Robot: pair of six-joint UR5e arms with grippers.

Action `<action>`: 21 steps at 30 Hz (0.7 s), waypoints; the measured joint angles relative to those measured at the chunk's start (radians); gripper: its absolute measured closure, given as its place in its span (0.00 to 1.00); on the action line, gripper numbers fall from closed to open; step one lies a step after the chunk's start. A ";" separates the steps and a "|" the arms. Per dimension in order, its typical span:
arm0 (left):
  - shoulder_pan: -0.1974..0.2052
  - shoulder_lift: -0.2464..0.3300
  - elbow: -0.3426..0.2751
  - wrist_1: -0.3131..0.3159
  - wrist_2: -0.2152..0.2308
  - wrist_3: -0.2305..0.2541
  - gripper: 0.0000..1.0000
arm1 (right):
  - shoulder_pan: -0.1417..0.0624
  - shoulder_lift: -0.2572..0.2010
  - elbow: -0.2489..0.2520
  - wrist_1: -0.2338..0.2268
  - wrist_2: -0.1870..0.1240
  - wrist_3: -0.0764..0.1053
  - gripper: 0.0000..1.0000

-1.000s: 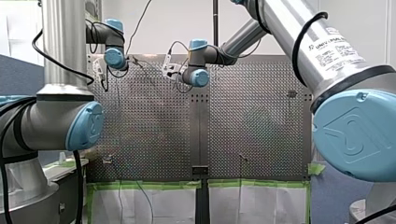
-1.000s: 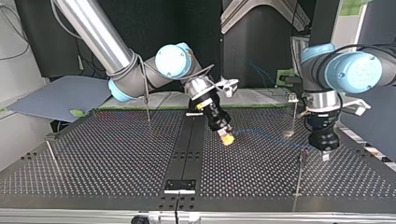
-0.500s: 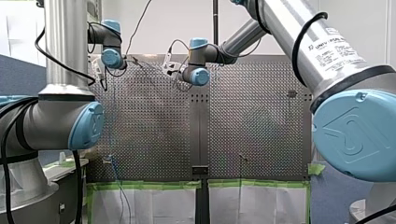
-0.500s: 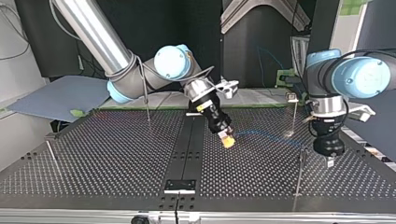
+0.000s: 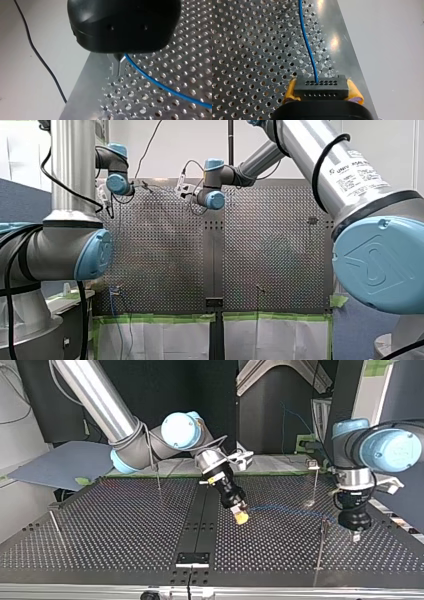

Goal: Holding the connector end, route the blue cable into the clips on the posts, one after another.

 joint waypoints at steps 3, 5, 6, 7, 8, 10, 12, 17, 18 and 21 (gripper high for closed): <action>0.008 -0.006 0.009 0.007 0.009 -0.012 1.00 | -0.008 0.001 -0.001 -0.001 -0.001 0.000 1.00; 0.012 -0.008 0.014 0.012 0.017 -0.022 1.00 | -0.013 0.002 -0.001 -0.001 -0.001 0.000 1.00; 0.014 -0.009 0.018 0.015 0.021 -0.027 1.00 | -0.016 0.002 -0.001 -0.002 -0.001 0.000 1.00; 0.016 -0.010 0.020 0.017 0.024 -0.030 1.00 | -0.018 0.002 -0.001 -0.002 -0.001 0.000 1.00; 0.018 -0.010 0.022 0.019 0.028 -0.033 1.00 | -0.020 0.002 -0.001 -0.002 -0.001 0.000 1.00; 0.020 -0.013 0.027 0.024 0.037 -0.041 1.00 | -0.026 0.003 -0.002 -0.003 -0.002 0.000 1.00; 0.021 -0.020 0.035 0.027 0.047 -0.050 1.00 | -0.030 0.004 -0.005 -0.003 -0.004 0.000 1.00; 0.023 -0.040 0.054 0.029 0.066 -0.063 1.00 | -0.034 0.004 -0.023 -0.002 -0.009 0.000 1.00; 0.025 -0.042 0.059 0.029 0.068 -0.068 1.00 | -0.035 0.005 -0.028 -0.002 -0.010 0.000 1.00; 0.028 -0.045 0.069 0.030 0.075 -0.084 1.00 | -0.035 0.006 -0.041 -0.001 -0.010 0.000 1.00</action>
